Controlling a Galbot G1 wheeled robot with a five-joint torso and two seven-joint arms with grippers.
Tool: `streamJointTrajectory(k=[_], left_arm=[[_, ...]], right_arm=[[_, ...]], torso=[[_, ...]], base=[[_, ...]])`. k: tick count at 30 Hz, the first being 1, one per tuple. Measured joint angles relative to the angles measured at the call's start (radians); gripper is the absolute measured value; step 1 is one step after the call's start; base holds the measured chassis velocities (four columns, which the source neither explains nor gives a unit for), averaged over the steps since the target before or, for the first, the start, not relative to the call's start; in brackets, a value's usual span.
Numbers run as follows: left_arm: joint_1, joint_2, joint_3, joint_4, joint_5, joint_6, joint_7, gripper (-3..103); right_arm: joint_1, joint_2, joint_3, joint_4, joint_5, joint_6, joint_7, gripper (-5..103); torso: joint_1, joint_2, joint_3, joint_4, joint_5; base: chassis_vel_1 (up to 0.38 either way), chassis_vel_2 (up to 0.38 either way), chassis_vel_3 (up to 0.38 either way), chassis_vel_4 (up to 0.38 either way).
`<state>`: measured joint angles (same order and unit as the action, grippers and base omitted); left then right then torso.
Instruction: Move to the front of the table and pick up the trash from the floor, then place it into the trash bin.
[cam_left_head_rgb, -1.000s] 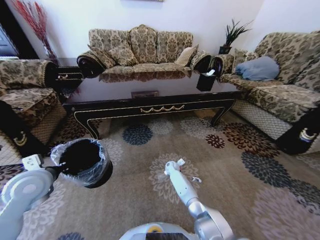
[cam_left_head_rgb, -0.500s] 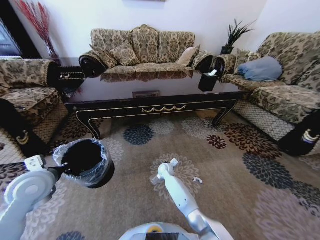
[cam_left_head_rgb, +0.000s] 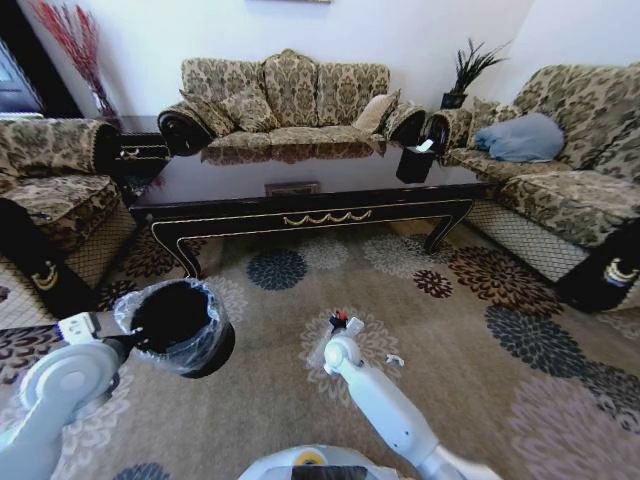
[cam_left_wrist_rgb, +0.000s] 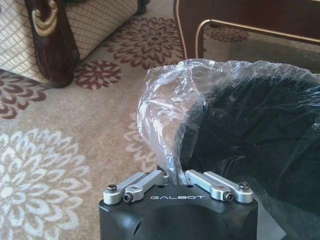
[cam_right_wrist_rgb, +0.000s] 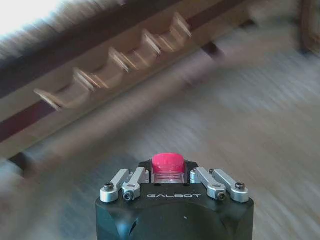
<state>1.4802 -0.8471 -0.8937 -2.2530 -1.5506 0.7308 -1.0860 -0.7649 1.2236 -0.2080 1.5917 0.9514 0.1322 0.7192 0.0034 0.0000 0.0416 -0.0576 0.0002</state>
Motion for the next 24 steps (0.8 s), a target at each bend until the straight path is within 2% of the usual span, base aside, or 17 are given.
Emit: streamJointTrajectory(k=[1,6,10,16,18,24], left_arm=[[0.000,0.000,0.000,0.000,0.000,0.000,0.000,2],[-0.004,0.014,0.045,-0.012,0.013,0.000,-0.004,2],[-0.022,0.032,0.083,-0.006,0.025,0.000,-0.005,2],[-0.062,0.058,0.116,0.031,0.022,0.002,-0.006,2],[-0.094,0.076,0.134,0.055,0.002,0.003,-0.007,2],[-0.159,0.097,0.167,0.096,-0.027,0.003,-0.005,2]], right_arm=[[0.000,0.000,0.000,0.000,0.000,0.000,0.000,30],[0.163,-0.091,-0.062,0.010,0.018,0.076,-0.129,30],[0.257,-0.110,-0.107,0.032,0.050,0.106,-0.181,30],[0.379,-0.100,-0.173,0.057,0.085,0.130,-0.231,30],[0.475,-0.078,-0.221,0.061,0.106,0.142,-0.255,30],[0.613,-0.020,-0.324,0.030,0.128,0.171,-0.329,30]], torso=[[0.000,0.000,0.000,0.0000,0.0000],[0.000,0.000,0.000,-0.0001,0.0000],[0.000,0.000,0.000,-0.0002,0.0000],[0.000,0.000,0.000,-0.0001,-0.0001],[0.000,0.000,0.000,0.0000,-0.0003],[0.000,0.000,0.000,-0.0001,-0.0005]], base=[[0.000,0.000,0.000,0.000],[0.000,0.000,0.000,0.000],[0.000,0.000,0.000,0.000],[0.000,0.000,0.000,0.000],[0.000,0.000,0.000,0.000],[0.000,0.000,0.000,0.000]])
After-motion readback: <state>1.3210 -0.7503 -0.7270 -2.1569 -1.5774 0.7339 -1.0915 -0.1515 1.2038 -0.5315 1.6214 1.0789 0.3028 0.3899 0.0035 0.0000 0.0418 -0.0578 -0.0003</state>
